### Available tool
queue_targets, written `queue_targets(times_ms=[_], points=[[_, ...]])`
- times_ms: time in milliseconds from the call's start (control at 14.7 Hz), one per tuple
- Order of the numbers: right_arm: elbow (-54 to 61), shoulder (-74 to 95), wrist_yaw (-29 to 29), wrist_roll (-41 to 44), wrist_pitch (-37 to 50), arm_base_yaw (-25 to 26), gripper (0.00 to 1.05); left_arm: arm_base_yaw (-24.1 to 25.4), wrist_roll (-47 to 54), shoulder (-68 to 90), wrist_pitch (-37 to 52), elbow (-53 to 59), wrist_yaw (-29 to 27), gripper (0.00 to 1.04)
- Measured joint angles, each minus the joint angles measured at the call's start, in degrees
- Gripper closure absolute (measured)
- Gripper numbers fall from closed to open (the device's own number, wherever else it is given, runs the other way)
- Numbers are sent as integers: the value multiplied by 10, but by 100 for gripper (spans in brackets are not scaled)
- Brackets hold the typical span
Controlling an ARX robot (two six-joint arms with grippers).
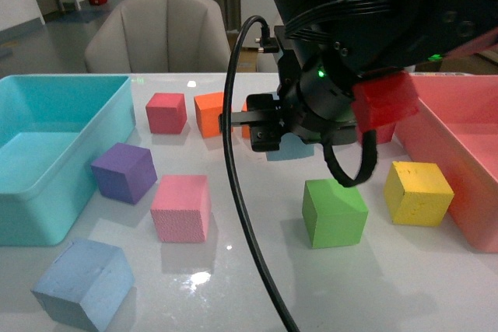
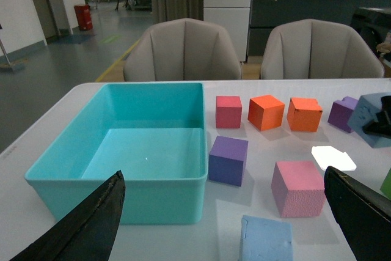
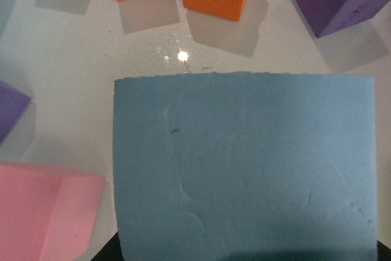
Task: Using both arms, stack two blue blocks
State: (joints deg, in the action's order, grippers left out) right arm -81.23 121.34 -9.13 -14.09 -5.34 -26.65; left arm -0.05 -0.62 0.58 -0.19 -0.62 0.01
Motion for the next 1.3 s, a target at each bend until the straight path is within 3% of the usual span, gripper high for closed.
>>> queue_targets(times_ms=[410,751,1229,1297], points=[[-191,138,22,-23,-95,-10,59,0,0,0,0,0,0,7],[-277,202,13,-83,-166,-11,60,0,0,0,0,0,0,7],[-352,260,-3,-94,-217,-11,60,0,0,0,0,0,0,7],[-358,267,-5,-91,-220,-11,48,0,0,0,0,0,0,7]])
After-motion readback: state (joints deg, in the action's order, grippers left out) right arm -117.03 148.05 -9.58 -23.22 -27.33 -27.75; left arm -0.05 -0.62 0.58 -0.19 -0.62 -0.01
